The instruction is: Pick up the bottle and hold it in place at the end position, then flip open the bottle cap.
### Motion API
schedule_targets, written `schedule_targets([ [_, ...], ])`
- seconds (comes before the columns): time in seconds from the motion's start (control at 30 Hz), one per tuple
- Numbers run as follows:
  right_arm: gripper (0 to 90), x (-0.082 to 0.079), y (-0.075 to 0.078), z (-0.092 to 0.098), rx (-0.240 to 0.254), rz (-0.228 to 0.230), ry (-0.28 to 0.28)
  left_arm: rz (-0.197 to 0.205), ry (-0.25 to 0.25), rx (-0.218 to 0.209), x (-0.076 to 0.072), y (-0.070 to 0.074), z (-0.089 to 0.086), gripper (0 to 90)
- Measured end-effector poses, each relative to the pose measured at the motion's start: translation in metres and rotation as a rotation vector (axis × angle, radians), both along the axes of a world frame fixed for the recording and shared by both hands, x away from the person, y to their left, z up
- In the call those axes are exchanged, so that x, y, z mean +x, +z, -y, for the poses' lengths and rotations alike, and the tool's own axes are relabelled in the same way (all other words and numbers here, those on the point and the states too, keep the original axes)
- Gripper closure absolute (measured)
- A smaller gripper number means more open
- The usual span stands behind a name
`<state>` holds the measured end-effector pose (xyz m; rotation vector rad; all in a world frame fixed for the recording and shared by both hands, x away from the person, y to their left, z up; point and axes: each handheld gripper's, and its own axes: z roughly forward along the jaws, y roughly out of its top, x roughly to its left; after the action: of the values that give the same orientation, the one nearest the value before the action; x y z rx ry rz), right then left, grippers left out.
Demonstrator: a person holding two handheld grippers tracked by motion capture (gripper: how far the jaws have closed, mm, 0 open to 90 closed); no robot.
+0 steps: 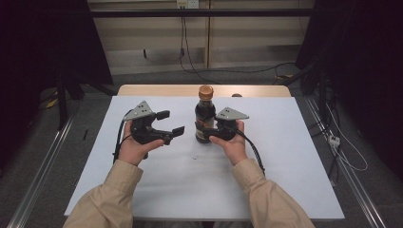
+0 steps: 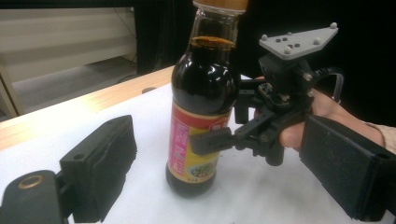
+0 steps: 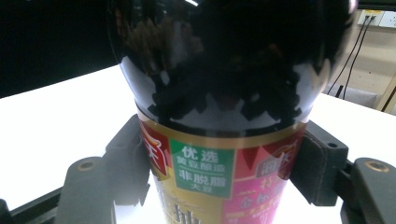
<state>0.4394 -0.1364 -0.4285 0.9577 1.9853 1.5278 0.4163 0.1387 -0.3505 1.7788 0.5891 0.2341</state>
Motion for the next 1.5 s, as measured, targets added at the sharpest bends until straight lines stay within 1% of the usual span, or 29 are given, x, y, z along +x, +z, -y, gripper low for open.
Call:
schedule_targets([
  [0.07,30.6,0.0,0.0,0.0,-0.004,0.0,-0.003,-0.005,0.007,0.009,0.001,0.001,0.001,10.2],
  [0.1,30.5,0.0,0.0,0.0,-0.005,-0.001,-0.002,-0.01,-0.001,0.012,0.002,0.001,0.002,9.6],
  [0.13,30.6,0.0,0.001,0.0,-0.004,-0.003,0.0,-0.01,0.006,0.021,0.003,0.001,0.003,8.7],
  [0.2,30.6,0.0,0.001,0.0,-0.007,-0.004,0.001,-0.004,0.008,0.021,0.004,0.003,0.004,8.2],
  [0.23,30.6,0.0,0.001,0.0,-0.007,-0.004,0.001,-0.002,-0.001,0.026,0.006,0.004,0.004,7.5],
  [0.27,30.6,0.0,0.001,0.0,-0.006,-0.005,0.002,0.002,0.001,0.028,0.007,0.004,0.005,7.5],
  [0.3,30.6,0.0,0.001,0.0,-0.006,-0.005,0.002,-0.002,0.003,0.024,0.007,0.005,0.005,6.9],
  [0.33,30.6,0.0,0.001,0.0,-0.008,-0.006,0.001,-0.004,-0.003,0.026,0.008,0.005,0.006,5.3],
  [0.4,30.6,0.001,0.001,0.0,-0.008,-0.007,0.003,-0.001,0.004,0.035,0.009,0.006,0.007,4.2],
  [0.43,30.5,0.0,0.001,0.0,-0.008,-0.009,0.003,0.003,0.005,0.032,0.009,0.007,0.007,4.4],
  [0.53,30.5,0.0,0.001,0.0,-0.007,-0.008,0.003,-0.003,-0.004,0.022,0.011,0.007,0.007,4.7],
  [0.63,30.5,0.001,0.001,0.0,-0.006,-0.008,0.004,0.007,-0.013,0.033,0.015,0.009,0.008,11.7],
  [0.73,30.5,0.001,0.001,0.0,-0.005,-0.009,0.006,0.042,-0.035,0.048,0.017,0.012,0.009,24.8],
  [0.77,30.5,0.001,0.001,0.001,-0.004,-0.009,0.006,0.061,-0.036,0.058,0.017,0.013,0.01,29.6],
  [0.8,30.4,0.001,0.001,0.001,-0.005,-0.009,0.007,0.069,-0.036,0.069,0.017,0.015,0.012,34.9],
  [0.87,30.5,0.001,0.001,0.001,-0.005,-0.01,0.008,0.061,-0.04,0.081,0.019,0.017,0.014,38.8],
  [0.93,30.4,0.001,0.001,0.001,-0.007,-0.01,0.01,0.074,-0.031,0.088,0.019,0.019,0.018,42.1],
  [0.97,30.4,0.001,0.001,0.001,-0.009,-0.011,0.011,0.066,-0.057,0.082,0.019,0.02,0.02,42.9],
  [1.0,30.4,0.001,0.001,0.001,-0.009,-0.011,0.011,0.069,-0.075,0.096,0.02,0.021,0.022,45.6],
  [1.03,30.4,0.001,0.001,0.001,-0.009,-0.012,0.011,0.073,-0.065,0.106,0.02,0.021,0.024,46.7],
  [1.07,30.5,0.001,0.001,0.001,-0.009,-0.015,0.012,0.073,-0.058,0.103,0.021,0.021,0.026,47.0],
  [1.1,30.4,0.001,0.001,0.001,-0.009,-0.014,0.012,0.061,-0.059,0.08,0.023,0.021,0.027,47.6],
  [1.13,30.4,0.001,0.001,0.001,-0.009,-0.014,0.012,0.059,-0.05,0.066,0.024,0.021,0.027,47.7],
  [1.2,30.4,0.001,0.001,0.001,-0.01,-0.016,0.012,0.03,-0.038,0.049,0.028,0.02,0.026,51.5],
  [1.27,30.4,0.001,0.001,0.001,-0.011,-0.017,0.011,0.016,0.0,0.062,0.032,0.021,0.025,52.3],
  [1.33,30.4,0.001,0.001,0.001,-0.011,-0.017,0.01,0.004,0.012,0.044,0.036,0.022,0.023,52.9],
  [1.37,30.4,0.001,0.001,0.001,-0.011,-0.017,0.01,0.008,0.014,0.048,0.037,0.023,0.022,53.4],
  [1.43,30.4,0.001,0.001,0.001,-0.009,-0.017,0.012,-0.002,0.019,0.062,0.039,0.025,0.022,55.6],
  [1.5,30.4,0.001,0.001,0.001,-0.008,-0.018,0.013,-0.038,-0.022,0.061,0.041,0.025,0.024,63.9],
])
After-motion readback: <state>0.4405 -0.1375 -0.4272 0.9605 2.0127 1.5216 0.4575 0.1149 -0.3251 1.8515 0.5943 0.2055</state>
